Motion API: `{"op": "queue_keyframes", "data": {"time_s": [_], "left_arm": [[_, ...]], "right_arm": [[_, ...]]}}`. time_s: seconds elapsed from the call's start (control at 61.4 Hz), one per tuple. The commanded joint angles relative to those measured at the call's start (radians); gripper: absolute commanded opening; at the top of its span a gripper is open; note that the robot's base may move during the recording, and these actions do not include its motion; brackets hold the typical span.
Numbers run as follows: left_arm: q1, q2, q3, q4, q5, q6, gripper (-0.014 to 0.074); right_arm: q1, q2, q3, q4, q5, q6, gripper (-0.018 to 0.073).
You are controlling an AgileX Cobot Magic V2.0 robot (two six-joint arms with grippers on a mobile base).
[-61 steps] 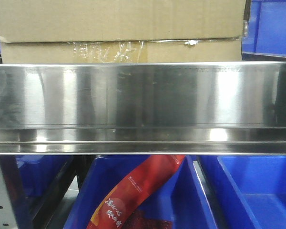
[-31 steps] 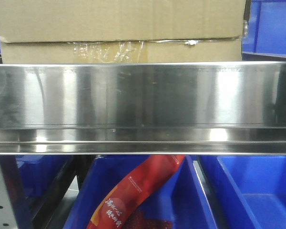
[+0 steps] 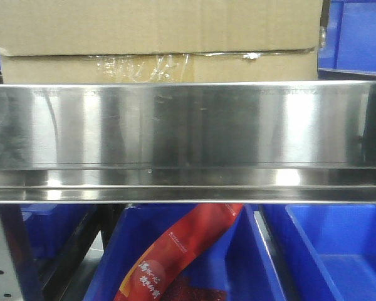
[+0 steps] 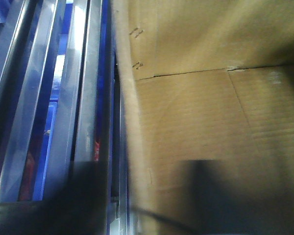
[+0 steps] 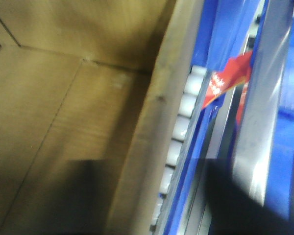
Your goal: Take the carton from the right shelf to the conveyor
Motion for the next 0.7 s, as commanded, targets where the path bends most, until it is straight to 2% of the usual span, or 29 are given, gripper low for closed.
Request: {"op": "queue_keyframes", "data": {"time_s": [0.0,0.081,0.228,0.456,0.684], "left_arm": [[0.004,0.001,0.0,-0.008,-0.007,0.001,-0.0044],[0.004,0.003,0.0,-0.015,-0.007,0.001,0.0004],[0.004,0.001,0.0,-0.022,-0.007,0.001,-0.001],[0.004,-0.089,0.0,-0.082,-0.007,0.001,-0.001],[-0.049,-0.217,0.002,-0.07,-0.007,0.001,-0.0011]], "right_arm": [[-0.001,-0.009,-0.007,-0.013,0.005,-0.007,-0.0092],[-0.001,-0.009,-0.007,-0.013,0.01,-0.007,-0.006],[-0.001,-0.024,-0.007,-0.013,0.023,-0.007,-0.006],[-0.001,-0.151,-0.007,-0.013,0.034,-0.007,-0.006],[-0.001,-0.295,-0.001,-0.013,0.1,-0.007,-0.006]]}}
